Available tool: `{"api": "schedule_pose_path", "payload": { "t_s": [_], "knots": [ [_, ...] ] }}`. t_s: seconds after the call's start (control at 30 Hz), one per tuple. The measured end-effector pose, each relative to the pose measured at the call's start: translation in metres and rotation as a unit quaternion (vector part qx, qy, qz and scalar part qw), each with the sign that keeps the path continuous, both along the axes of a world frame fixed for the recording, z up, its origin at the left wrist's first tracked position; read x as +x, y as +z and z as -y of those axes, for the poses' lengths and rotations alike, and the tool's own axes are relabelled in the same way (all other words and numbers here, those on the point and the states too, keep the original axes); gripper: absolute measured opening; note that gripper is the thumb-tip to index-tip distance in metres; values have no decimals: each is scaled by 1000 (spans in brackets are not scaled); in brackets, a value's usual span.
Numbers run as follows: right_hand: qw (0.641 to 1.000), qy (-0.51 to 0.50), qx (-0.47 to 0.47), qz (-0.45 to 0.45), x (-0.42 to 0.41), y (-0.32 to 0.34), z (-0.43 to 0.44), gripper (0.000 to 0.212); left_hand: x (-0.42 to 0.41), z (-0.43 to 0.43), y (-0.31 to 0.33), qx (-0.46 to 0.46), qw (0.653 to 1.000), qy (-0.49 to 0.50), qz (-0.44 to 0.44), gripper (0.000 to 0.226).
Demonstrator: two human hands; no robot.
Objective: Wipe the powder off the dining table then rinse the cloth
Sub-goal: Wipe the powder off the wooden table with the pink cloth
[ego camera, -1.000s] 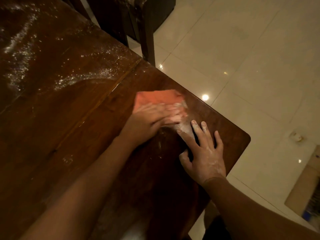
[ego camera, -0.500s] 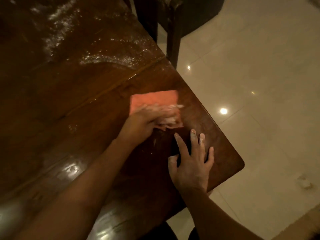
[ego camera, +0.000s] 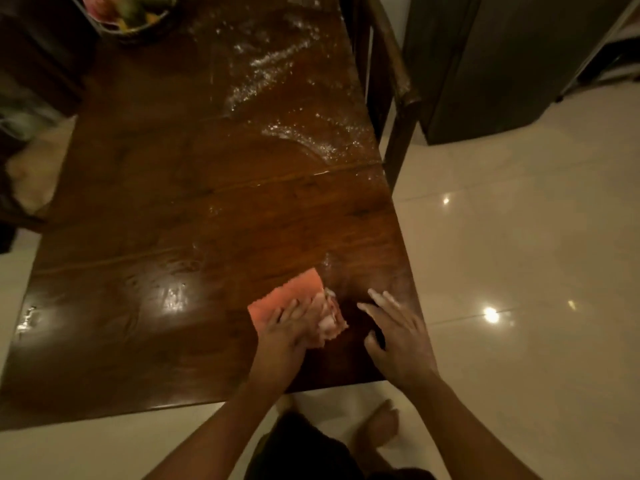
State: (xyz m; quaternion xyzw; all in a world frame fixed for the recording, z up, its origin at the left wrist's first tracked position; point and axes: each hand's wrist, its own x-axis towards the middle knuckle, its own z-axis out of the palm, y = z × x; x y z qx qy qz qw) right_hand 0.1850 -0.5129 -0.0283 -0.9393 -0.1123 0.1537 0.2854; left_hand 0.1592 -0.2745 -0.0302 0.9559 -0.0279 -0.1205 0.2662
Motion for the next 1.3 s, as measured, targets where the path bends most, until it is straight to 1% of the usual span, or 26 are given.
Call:
{"api": "schedule_pose_path", "payload": {
  "t_s": [0.07,0.17,0.23,0.3,0.4,0.5,0.6,0.67,0.73,0.8,0.9,1.0,1.1,1.13,1.2,1.23,1.3],
  "knots": [
    [998,61,-19,-10,8,6,35,55,37,22,0,-3,998,61,8,50],
    [993,92,-53,-44,20,18,58,57,107,52,5,26,995,91,13,48],
    [989,106,-75,-72,29,30,62,60,150,68,8,53,995,84,-5,51],
    [986,118,-73,-95,42,44,63,60,181,78,11,83,995,54,-22,55],
    [983,135,-71,-99,72,65,63,59,198,78,11,104,994,2,-33,55],
    [984,150,-75,-68,121,92,55,59,196,68,8,103,994,-34,-15,55],
    [982,172,-81,15,185,122,43,55,220,63,6,134,989,-40,-47,58],
    [973,198,-77,86,231,141,36,49,254,66,11,135,988,-13,-73,64],
    [962,217,-93,140,278,157,30,49,295,71,11,134,989,28,-59,68],
    [959,211,-126,140,323,166,23,48,336,79,7,127,989,59,-40,69],
    [961,165,-183,122,370,160,15,56,375,96,2,140,990,33,-1,66],
    [969,129,-190,85,386,148,5,62,367,98,2,141,990,-22,6,66],
    [964,148,-205,84,392,146,0,62,316,83,-4,163,976,-136,43,60],
    [959,163,-214,88,395,146,0,61,296,75,-7,142,977,-152,48,61],
    [952,199,-216,85,399,144,1,54,258,58,-15,85,984,-146,63,60],
    [952,211,-207,82,400,142,1,49,245,51,-16,73,986,-132,67,60],
    [953,221,-187,87,399,140,4,37,234,39,-19,56,994,-80,46,62]
  ]
}}
